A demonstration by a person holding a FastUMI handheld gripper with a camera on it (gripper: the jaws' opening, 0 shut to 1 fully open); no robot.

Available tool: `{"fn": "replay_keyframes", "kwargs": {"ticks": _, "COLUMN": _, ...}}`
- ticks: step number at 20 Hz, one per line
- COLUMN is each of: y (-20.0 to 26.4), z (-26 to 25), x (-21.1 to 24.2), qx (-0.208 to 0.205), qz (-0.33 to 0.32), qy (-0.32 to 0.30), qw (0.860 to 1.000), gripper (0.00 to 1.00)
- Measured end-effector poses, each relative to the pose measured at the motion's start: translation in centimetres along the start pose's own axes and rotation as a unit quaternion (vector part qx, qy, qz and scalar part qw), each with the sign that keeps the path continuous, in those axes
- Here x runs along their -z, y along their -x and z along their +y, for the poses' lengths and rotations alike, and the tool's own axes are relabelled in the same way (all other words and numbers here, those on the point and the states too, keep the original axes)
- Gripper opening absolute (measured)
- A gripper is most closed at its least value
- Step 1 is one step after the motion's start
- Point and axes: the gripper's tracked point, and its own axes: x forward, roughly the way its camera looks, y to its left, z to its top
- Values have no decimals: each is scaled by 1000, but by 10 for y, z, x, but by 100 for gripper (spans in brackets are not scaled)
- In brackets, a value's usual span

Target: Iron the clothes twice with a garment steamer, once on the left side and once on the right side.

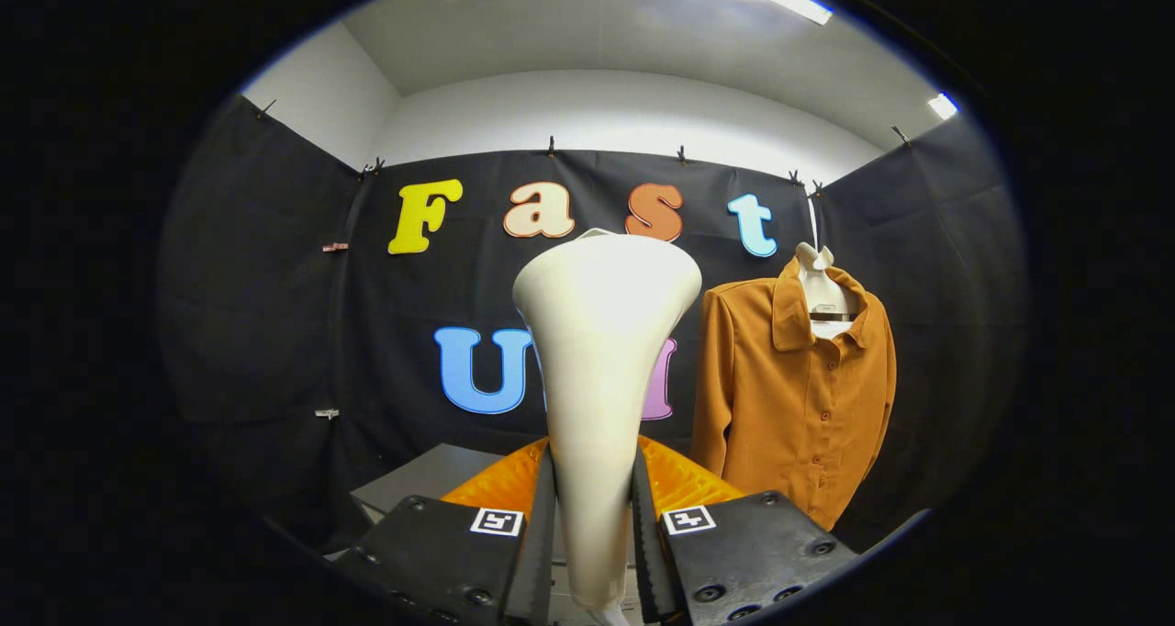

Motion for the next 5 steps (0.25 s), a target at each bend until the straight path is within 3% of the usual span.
{"fn": "replay_keyframes", "kwargs": {"ticks": 5, "y": -2, "z": -3, "x": 2, "qx": 4, "qz": 3, "qy": -9, "qw": 1000, "gripper": 40}}
